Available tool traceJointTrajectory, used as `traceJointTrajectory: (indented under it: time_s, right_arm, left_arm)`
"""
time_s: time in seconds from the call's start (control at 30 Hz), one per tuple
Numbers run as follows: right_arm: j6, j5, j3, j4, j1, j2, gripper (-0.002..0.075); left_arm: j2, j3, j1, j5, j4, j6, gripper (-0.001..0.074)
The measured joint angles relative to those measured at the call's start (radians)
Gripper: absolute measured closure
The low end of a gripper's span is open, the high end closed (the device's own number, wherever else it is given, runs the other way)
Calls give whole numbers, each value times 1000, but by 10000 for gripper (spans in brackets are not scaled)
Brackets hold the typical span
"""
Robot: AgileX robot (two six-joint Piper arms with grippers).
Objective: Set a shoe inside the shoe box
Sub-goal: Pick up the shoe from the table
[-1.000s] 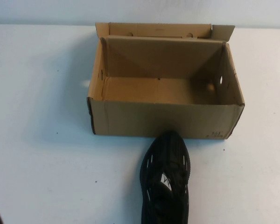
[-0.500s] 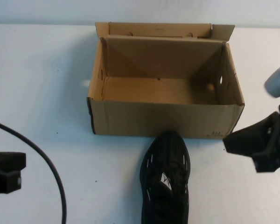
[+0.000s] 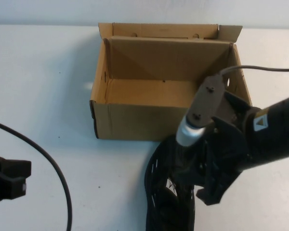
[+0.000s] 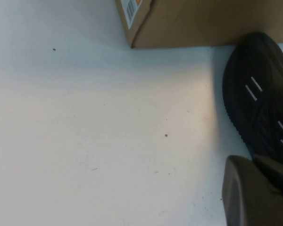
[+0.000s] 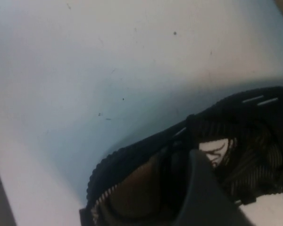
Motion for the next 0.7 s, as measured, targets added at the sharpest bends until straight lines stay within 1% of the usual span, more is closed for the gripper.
traceJointTrajectory:
  time_s: [0.1,0.23,0.33,0.4,0.5,0.7]
  right_arm:
    - [6,19,-71,-39,31,71,381]
    - [28,50,-142,-126,91,153,367]
    - [95,68,-158,-231,145,211,349]
    - [150,88,-158,-298,177,243,323]
    - [200,110,-158,-353,195,264,289]
    - [220,103,-158,-376,197,289,276]
  left_arm:
    - [0,0,0,1,0,0,738]
    - [0,0,0,3,2,0,738]
    - [0,0,0,3,2,0,738]
    - [0,0,0,3,2,0,738]
    - [0,0,0,3,2,0,738]
    - [0,0,0,3,3,0,738]
